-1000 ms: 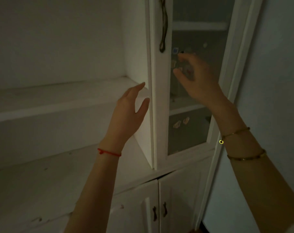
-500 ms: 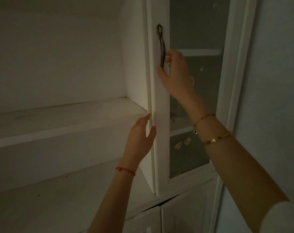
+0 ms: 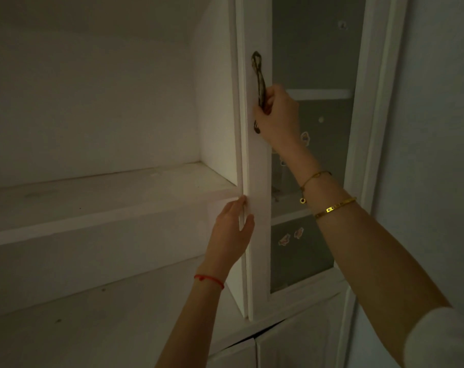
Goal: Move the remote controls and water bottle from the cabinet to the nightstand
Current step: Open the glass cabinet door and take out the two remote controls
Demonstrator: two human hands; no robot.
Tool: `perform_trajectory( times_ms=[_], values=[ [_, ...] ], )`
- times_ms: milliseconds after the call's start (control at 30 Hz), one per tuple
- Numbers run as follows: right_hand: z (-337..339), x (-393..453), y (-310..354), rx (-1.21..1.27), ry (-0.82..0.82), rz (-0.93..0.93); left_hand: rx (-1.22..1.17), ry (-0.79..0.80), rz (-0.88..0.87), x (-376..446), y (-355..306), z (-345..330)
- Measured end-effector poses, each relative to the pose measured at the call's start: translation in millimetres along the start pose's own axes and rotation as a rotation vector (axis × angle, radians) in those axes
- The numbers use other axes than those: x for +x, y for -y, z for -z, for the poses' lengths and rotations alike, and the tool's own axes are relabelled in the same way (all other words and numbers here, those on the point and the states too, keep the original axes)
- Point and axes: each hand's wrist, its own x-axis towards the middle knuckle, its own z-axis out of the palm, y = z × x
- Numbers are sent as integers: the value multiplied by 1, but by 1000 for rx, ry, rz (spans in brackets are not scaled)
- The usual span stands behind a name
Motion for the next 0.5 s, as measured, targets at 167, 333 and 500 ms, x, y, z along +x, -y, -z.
perform_trajectory(
  times_ms=[167,333,500],
  values=[
    [5,3,3,-26,41,7,-10,20,6,0,-2,2],
    [9,1,8,-40,57,9,-1,43,15,-1,-6,3],
    [20,-8,11,31,-16,-8,-9,49,-28,-6,-11,7]
  ],
)
